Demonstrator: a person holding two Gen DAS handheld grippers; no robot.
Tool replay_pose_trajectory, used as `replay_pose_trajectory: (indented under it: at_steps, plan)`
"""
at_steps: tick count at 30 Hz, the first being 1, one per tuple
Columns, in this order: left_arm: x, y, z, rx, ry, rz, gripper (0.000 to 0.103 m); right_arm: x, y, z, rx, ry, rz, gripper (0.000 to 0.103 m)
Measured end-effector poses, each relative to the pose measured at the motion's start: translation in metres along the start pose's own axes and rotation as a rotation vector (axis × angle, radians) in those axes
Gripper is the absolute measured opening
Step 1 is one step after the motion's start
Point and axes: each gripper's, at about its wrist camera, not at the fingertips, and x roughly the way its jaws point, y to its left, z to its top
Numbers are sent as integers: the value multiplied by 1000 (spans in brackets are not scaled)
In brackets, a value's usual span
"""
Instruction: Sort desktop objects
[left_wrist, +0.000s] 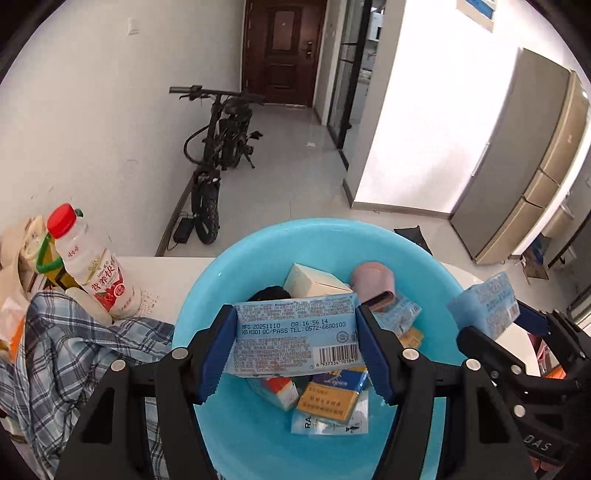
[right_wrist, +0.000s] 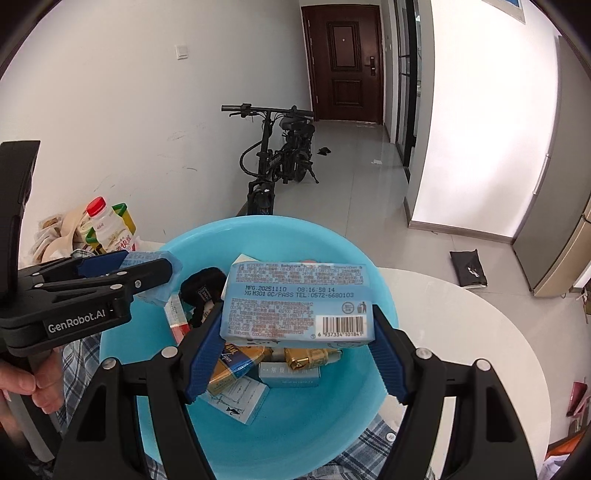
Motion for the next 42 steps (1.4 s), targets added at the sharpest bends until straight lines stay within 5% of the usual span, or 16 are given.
replay_pose_trajectory:
  at_steps: [2, 10, 19, 22, 27, 42]
  plan:
    - [10, 3, 4, -20, 42, -17, 67, 4, -2, 4, 7, -2, -21, 72]
    - [18, 9, 21, -66, 5, 5, 67, 17, -18, 11, 105, 10, -38, 72]
    - [53, 0, 28, -4, 55, 95, 67, 48, -12, 9, 84, 79, -80, 72]
    - [58, -5, 25, 36, 68, 102, 67, 54, -12, 8, 138, 108, -24, 72]
    - [61, 9, 29, -27, 74, 74, 67, 61, 1, 5, 46, 119, -59, 72]
    - [97, -14, 41, 68, 125, 51, 67, 72, -2, 0, -4, 149, -6, 72]
